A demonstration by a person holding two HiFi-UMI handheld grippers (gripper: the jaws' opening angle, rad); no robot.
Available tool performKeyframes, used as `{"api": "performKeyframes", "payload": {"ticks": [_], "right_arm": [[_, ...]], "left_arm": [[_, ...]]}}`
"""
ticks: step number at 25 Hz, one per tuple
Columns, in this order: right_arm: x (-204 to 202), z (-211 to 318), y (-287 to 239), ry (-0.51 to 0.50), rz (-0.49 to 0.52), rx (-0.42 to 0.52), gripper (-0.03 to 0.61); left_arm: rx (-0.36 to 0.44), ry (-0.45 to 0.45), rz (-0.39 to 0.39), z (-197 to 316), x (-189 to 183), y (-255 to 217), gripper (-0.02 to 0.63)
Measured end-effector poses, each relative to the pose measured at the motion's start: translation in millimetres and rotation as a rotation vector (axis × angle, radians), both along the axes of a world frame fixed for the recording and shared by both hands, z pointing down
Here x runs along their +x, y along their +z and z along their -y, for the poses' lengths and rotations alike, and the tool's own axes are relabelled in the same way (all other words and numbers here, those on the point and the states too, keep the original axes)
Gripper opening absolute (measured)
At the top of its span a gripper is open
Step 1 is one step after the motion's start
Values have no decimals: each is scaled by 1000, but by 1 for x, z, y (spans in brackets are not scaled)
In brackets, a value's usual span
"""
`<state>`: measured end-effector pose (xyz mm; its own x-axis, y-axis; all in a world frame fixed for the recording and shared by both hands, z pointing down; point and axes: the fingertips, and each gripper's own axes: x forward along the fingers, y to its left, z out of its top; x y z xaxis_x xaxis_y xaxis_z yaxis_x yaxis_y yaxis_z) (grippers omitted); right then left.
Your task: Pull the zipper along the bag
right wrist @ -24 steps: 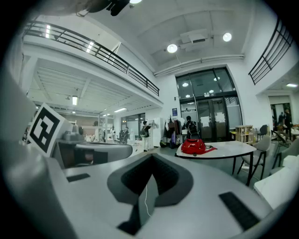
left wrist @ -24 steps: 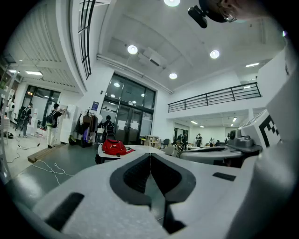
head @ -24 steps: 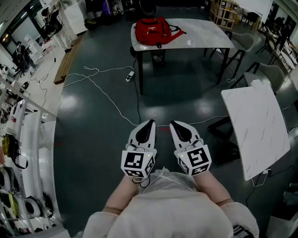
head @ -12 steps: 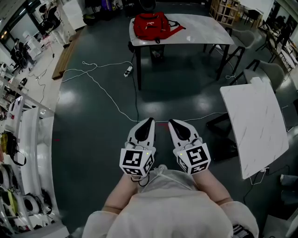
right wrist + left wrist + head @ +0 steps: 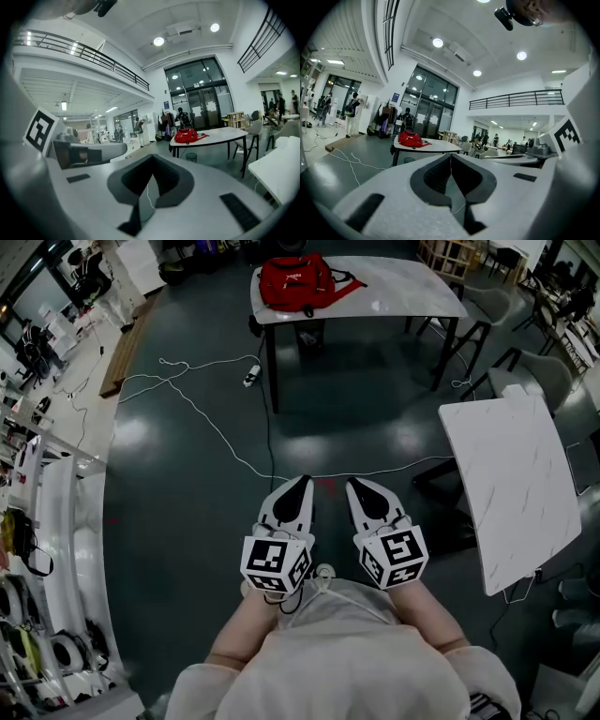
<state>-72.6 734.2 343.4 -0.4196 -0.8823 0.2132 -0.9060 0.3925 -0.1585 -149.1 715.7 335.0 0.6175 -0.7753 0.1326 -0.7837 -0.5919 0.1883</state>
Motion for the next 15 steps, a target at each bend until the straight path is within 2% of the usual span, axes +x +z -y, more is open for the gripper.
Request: {"api": "performKeyframes", "payload": {"ticks": [10, 15], "right_arm": [[7, 30, 20, 36, 15, -54, 26], [-1, 74, 30, 40, 8, -72, 26]], "left_arm": [[-33, 38, 12, 29, 3, 14, 20], [-46, 50, 2, 76, -2, 21, 20]]}}
